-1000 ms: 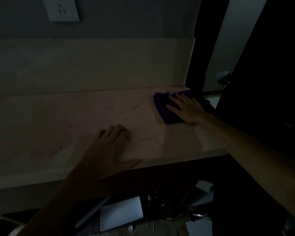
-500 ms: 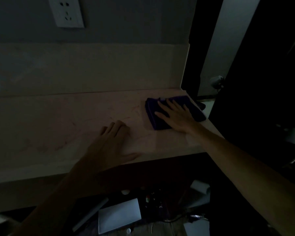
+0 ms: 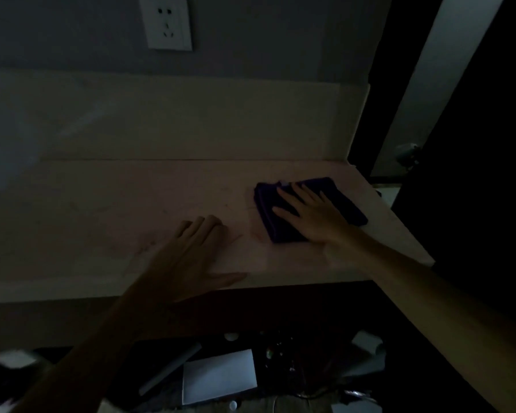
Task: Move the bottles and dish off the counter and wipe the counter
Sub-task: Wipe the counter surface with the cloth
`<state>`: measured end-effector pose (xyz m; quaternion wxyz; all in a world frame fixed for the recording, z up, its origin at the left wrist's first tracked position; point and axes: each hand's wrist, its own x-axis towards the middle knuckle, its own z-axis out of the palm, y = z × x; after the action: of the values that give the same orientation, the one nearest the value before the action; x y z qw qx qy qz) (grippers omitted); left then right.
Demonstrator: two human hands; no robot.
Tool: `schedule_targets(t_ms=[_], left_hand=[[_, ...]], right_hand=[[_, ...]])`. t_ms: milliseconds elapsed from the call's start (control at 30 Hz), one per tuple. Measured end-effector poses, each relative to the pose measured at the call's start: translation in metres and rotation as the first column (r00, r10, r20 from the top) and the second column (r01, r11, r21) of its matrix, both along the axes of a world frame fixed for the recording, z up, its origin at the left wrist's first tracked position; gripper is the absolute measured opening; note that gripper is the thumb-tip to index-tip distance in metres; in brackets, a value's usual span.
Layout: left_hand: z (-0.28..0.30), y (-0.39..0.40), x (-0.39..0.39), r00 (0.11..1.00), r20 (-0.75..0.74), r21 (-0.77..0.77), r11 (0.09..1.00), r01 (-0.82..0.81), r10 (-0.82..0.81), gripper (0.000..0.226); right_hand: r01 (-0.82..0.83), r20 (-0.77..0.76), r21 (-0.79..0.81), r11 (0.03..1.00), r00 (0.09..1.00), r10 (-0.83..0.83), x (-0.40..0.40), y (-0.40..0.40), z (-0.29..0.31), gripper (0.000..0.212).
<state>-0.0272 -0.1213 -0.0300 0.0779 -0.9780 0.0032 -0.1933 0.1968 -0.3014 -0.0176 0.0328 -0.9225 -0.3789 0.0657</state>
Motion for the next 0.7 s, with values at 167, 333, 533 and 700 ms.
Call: schedule_targets(t_ms=[167,333,533,700], left_hand=[[0.001,0.003,0.002,0.998,-0.039,-0.045,0.998,-0.048,0.046,0.09],[0.002,0.003,0.0,0.998,-0.023,-0.039,0.998,-0.055,0.055,0.093],[0.002,0.001,-0.007,0.999,0.022,-0.059,0.997,-0.045,0.046,0.085],[0.0,0.025,-0.035,0.998,-0.019,-0.025,0.998,-0.058,0.057,0.079]], right_hand=[[0.065,-0.021,0.043,0.997,0.998,-0.064,0.066,0.085,0.003,0.077],[0.066,-0.009,0.054,0.996,0.998,-0.066,0.068,0.098,0.003,0.077],[-0.037,0.012,0.072,0.997,0.999,0.037,-0.03,0.043,0.001,0.075],[-0.096,0.053,0.119,0.988,0.994,0.091,-0.117,0.007,-0.012,0.075]])
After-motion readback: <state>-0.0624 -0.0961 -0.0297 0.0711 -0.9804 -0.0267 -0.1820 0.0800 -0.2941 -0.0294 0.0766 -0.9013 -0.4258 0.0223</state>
